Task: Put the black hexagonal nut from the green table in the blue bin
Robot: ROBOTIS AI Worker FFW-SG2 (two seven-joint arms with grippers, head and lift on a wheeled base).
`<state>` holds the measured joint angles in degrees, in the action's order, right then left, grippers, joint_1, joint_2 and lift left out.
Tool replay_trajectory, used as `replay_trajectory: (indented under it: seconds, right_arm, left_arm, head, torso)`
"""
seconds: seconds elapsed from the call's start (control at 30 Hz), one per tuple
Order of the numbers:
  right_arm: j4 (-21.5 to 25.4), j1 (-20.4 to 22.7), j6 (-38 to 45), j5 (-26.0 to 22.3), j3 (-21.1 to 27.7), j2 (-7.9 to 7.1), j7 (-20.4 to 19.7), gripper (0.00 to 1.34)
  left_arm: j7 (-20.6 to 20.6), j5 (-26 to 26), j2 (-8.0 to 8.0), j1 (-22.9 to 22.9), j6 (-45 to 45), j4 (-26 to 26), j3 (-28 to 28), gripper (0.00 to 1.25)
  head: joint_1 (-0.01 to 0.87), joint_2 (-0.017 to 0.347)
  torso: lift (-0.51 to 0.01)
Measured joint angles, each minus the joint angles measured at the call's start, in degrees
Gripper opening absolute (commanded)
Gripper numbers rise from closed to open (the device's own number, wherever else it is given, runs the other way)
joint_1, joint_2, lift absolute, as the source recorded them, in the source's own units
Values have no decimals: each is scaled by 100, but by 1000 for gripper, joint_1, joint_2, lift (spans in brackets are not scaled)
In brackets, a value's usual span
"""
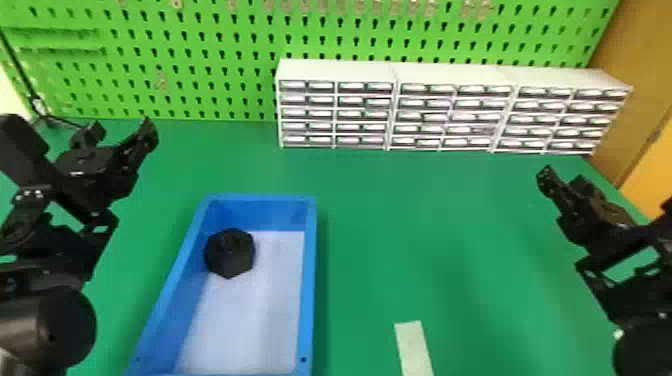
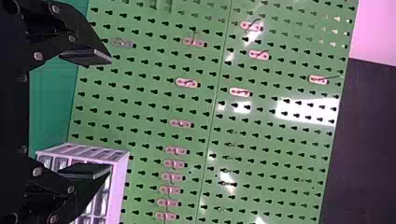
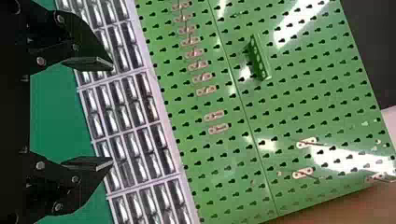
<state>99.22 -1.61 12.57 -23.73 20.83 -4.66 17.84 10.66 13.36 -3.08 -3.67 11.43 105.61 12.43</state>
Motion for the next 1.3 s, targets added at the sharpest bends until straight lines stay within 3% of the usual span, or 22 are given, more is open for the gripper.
replay_trajectory:
  seconds: [1.3]
  right_arm:
    - [1,-15,1,48,-44,13,0,801]
  left_arm:
    - [-64,18,0,7,0,-5,-20,816]
  head:
    - [692,8]
  torso:
    - [-97]
